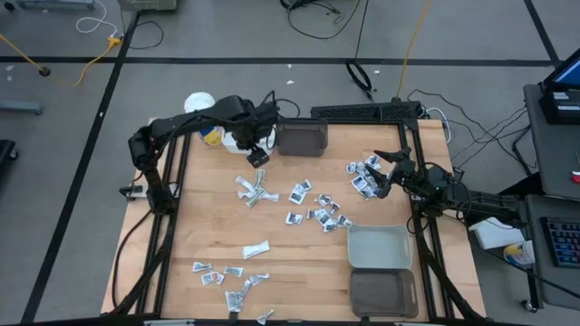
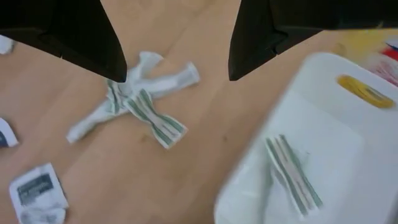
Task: Pick & Place First Aid Supplies
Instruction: Put the green bandage into the white bin
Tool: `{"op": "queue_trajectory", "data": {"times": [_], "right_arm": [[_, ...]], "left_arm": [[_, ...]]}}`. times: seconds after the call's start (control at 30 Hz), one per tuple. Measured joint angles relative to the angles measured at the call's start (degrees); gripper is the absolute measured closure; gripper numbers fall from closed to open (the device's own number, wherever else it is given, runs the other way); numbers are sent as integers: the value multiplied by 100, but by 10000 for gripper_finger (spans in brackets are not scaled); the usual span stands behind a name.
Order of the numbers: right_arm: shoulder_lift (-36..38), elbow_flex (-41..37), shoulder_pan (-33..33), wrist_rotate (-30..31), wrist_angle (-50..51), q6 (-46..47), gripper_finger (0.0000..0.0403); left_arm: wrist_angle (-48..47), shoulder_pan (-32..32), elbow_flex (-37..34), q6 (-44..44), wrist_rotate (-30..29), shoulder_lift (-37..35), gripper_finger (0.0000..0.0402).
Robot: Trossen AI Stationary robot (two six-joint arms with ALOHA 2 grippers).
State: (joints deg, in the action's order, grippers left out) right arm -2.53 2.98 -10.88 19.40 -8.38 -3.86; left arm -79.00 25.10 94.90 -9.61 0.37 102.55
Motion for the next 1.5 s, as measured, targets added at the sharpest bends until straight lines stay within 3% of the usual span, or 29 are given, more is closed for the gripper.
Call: {"op": "queue_trajectory", "data": {"times": [0.3, 0.73, 1.0, 1.5], "right_arm": [[0, 0, -1, 0, 0, 0, 124], [0, -2, -1, 0, 1, 0, 124], [-1, -1, -1, -1, 0, 0, 124], [0, -1, -1, -1, 0, -2, 124]], "left_arm": [[262, -700, -772, -838, 4, -426, 132], [302, -1103, -949, -1523, 116, -586, 133], [1108, -1349, -1664, -1837, 417, -569, 152], [2515, -1912, -2781, -2399, 360, -522, 178]]}}
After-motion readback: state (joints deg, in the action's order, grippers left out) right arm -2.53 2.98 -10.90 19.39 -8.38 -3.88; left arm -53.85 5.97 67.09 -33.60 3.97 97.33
